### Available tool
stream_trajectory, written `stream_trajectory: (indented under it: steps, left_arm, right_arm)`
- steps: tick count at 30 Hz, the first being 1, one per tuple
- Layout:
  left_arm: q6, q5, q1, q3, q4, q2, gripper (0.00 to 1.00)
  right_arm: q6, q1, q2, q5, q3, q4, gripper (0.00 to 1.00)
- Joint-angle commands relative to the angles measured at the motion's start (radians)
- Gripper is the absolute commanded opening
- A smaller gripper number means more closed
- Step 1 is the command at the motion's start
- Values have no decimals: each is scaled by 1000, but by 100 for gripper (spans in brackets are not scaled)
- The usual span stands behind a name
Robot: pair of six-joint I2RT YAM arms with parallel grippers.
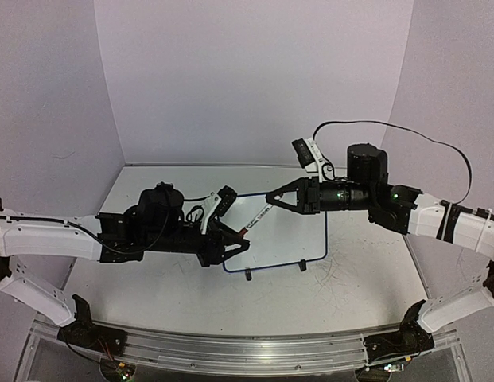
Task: Write a sentence on the whiteboard
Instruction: Pass from the right arm to the left, then open the pen cap from the whiteboard marker.
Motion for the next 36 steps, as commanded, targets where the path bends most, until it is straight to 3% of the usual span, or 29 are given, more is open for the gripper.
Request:
stream_trajectory:
  steps: [1, 4, 7, 8, 9, 11, 12, 17, 23, 33, 36]
  left_arm:
    - [13, -47, -2, 52, 34, 0, 26]
    - [24, -79, -1, 52, 33, 2, 12]
    - [43, -115, -1, 51, 31, 2, 3]
    - [55, -125, -1, 48, 30, 0, 1]
    - [64, -141, -1, 44, 31, -6, 0]
    - [92, -165, -1, 31, 30, -17, 0]
    - [105, -169, -2, 28, 30, -20, 0]
    - [180, -164, -2, 29, 15, -27, 0]
    - [229, -159, -2, 61, -31, -6, 0]
    - [227, -126, -3, 82, -46, 25, 0]
    - [225, -125, -3, 82, -46, 25, 0]
  right_arm:
    - [-4, 0, -19, -13, -10, 38, 0]
    - [-5, 0, -23, -19, -17, 38, 0]
    - [-19, 1, -24, -11, -19, 36, 8]
    - [-31, 0, -24, -9, -15, 28, 15]
    - [-42, 0, -23, -12, -13, 23, 31]
    - [-64, 0, -12, -15, -6, 14, 55]
    - [-76, 0, -6, -15, 1, 3, 62]
    - [-135, 0, 33, -58, 28, -48, 78]
    - [-136, 6, 121, -165, 75, -68, 77]
    - [-106, 54, 213, -173, 119, -52, 40]
    - [-88, 55, 193, -148, 103, -14, 36]
